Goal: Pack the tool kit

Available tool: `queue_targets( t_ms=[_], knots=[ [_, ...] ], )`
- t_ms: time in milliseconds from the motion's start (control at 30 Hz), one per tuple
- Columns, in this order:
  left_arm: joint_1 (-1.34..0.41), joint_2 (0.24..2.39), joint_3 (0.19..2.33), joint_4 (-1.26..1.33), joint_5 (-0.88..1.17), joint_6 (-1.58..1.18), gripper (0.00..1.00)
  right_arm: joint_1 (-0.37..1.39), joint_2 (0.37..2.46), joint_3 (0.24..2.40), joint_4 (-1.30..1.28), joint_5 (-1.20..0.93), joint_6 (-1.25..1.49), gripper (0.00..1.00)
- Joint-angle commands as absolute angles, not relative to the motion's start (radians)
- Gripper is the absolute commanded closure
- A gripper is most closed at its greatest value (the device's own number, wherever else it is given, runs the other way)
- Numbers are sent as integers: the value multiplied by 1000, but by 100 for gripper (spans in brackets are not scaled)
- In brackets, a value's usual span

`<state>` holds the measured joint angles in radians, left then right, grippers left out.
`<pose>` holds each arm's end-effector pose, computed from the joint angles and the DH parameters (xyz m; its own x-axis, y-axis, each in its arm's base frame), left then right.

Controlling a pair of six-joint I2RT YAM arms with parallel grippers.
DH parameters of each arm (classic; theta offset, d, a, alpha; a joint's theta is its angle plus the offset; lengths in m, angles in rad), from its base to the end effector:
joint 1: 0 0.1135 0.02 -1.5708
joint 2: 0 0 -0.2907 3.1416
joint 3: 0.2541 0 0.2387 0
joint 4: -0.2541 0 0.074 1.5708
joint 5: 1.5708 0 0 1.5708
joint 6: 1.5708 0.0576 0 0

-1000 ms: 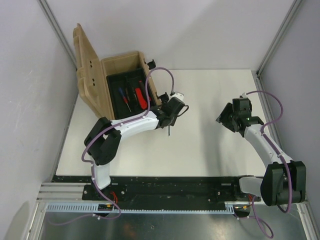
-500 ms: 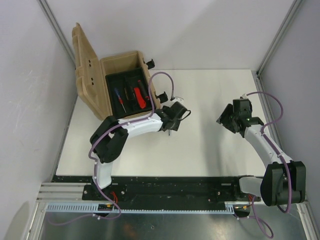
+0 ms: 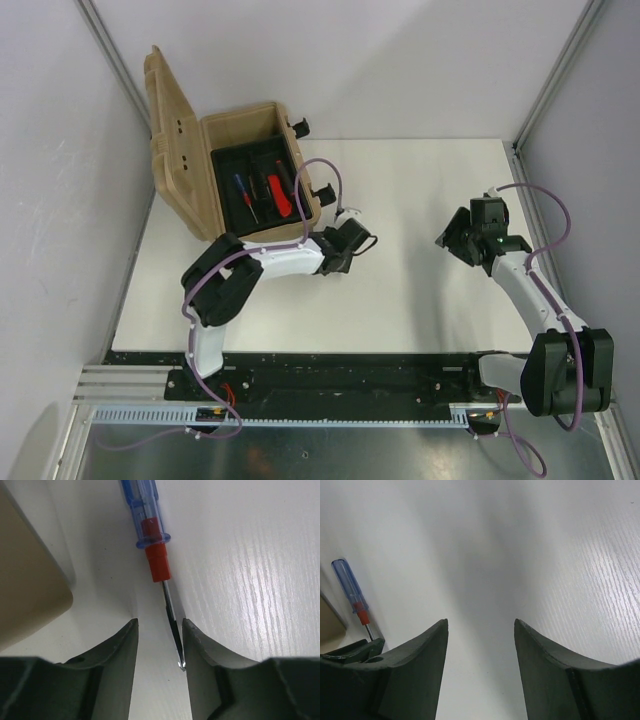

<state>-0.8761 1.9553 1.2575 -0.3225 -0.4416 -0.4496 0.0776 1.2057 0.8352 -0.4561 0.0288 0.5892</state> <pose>0.2817 -0.2997 0.1731 -0.7310 0.2635 -0.6294 0.2595 0.9605 0.1007 0.2418 0.0171 0.2605 -0.6420 0.5072 -0.5749 0.3593 0.8615 0.3588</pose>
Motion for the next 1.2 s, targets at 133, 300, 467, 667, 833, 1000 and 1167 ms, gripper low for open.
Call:
queue_targets(
  t_ms=[133,300,467,667,833,1000,1167],
  knots=[
    [-891,1973,1245,-235,-452,-464,66,69,1181,837,-462,13,565,40],
    [-890,1975,1250,-233,-455,-454,92,68,1177,836,-459,12,565,40],
    [-890,1912,1255,-240,-440,-414,100,66,1175,836,-461,12,567,40],
    [-888,1708,1303,-247,-380,-330,100,65,1176,836,-455,13,572,40],
    [-887,1558,1381,-252,-426,-262,100,66,1188,836,-438,12,579,41],
    [-862,1458,1415,-257,-574,-249,100,66,1199,836,-432,12,584,41],
    [-799,1418,1412,-318,-816,-301,100,67,1205,836,-430,12,584,41]
  ],
)
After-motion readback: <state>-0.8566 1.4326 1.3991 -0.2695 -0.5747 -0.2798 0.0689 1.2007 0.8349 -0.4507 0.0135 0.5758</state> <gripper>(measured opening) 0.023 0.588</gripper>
